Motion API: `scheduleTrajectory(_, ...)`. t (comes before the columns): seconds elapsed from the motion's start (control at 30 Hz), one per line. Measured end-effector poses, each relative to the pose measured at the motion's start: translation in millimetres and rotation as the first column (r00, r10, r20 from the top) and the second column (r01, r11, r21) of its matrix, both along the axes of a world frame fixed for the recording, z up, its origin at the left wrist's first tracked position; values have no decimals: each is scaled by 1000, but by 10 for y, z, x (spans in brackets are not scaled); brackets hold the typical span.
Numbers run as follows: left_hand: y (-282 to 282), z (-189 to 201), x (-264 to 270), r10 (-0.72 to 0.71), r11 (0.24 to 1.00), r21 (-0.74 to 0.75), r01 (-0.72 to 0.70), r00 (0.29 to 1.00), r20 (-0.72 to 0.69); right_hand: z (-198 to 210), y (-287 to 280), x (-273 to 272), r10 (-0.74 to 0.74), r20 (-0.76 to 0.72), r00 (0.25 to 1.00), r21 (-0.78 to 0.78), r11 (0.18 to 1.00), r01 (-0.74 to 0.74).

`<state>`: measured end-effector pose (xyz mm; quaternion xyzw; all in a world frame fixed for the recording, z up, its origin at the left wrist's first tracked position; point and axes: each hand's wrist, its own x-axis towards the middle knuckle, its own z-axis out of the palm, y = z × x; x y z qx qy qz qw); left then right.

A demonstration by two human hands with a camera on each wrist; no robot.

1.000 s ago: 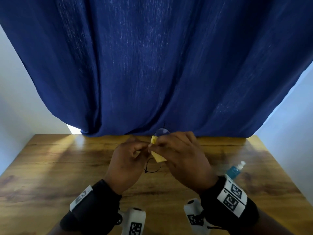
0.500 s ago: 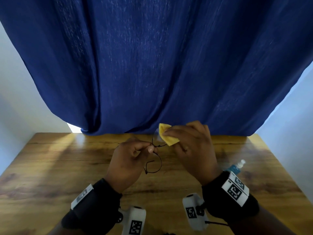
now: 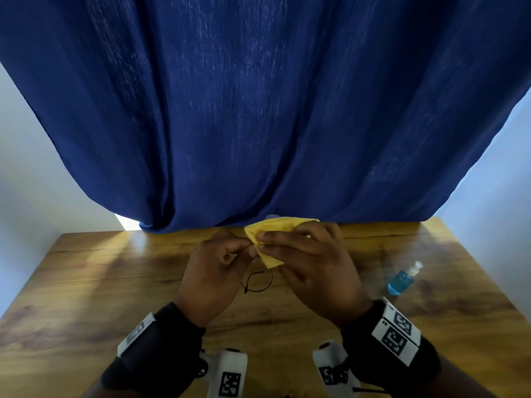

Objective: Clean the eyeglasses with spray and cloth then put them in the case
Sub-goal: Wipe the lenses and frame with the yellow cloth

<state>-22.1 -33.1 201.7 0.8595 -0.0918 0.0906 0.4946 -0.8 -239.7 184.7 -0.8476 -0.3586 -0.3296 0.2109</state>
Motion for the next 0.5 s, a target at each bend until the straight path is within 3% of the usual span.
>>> scheduleTrajectory(0.1,71,-43,13,-18,1000,14,19,1000,-25,-6,-86,67,-83,-59,995,73,994,87)
scheduleTrajectory(0.27,80,-100,87,-19,1000,4,19,1000,-16,-14,27,3,-37,-47,998,-127,991,31)
scheduleTrajectory(0.4,59,-76,76,-2,1000,10,3,1000,-14,26,-166,41,-60,-86,994,38,997,64)
scheduleTrajectory(0.5,-8,-78,59,-18,1000,-6,18,1000,-6,42,-114,87,-26,-57,998,50,998,29)
